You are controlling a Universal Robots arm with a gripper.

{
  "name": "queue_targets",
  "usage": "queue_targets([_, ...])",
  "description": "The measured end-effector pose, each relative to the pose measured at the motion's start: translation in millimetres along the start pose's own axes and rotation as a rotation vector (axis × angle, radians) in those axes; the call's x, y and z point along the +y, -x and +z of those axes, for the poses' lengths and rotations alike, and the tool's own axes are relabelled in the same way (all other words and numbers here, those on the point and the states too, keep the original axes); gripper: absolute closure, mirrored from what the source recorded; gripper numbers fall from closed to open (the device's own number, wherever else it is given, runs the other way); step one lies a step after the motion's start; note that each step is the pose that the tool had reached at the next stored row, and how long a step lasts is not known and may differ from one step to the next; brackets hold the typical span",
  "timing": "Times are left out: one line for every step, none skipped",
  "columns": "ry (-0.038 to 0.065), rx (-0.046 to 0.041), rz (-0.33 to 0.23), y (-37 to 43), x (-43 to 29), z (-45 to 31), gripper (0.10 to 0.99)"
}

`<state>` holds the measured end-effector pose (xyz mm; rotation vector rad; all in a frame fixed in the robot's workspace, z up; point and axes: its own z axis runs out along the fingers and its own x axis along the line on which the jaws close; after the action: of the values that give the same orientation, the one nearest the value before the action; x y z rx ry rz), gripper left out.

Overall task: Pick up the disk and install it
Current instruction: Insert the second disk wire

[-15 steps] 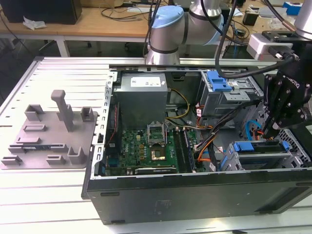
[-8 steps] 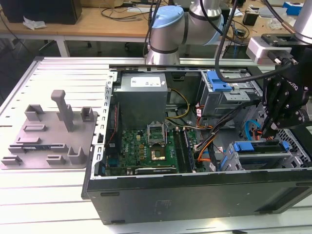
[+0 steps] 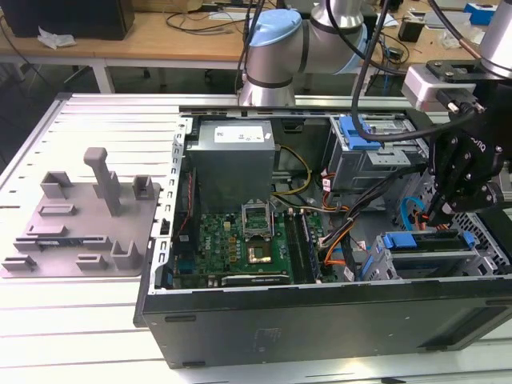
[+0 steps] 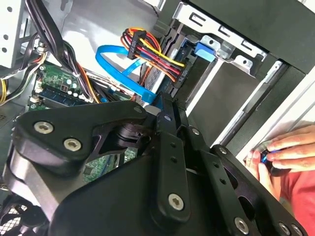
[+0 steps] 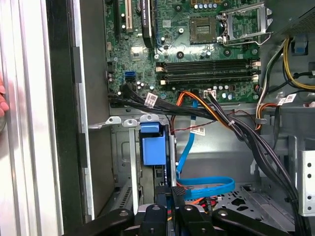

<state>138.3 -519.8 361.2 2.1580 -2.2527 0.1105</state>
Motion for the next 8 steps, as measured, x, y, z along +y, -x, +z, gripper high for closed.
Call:
queue_targets([0.0, -0.0001, 0.0, -1.0, 0.0, 0.3, 0.925])
queue_targets([0.0, -0.0001, 0.0, -1.6, 0.0, 0.5, 0.925])
queue_targets([0.0, -0.0001, 0.0, -2.2, 0.0, 0.8, 0.925])
queue_targets([0.0, -0.0001, 0.0, -2.7, 0.0, 1.2, 0.925])
queue_targets([0.0, -0.0004, 0.0, -3.1, 0.0, 1.6, 0.925])
queue_targets([0.0, -0.0005, 0.0, -3.5, 0.0, 1.9, 0.925])
queue_targets([0.0, -0.0009, 0.0, -3.8, 0.0, 2.3, 0.925])
queue_targets([0.0, -0.001, 0.0, -3.8, 0.0, 2.6, 0.925])
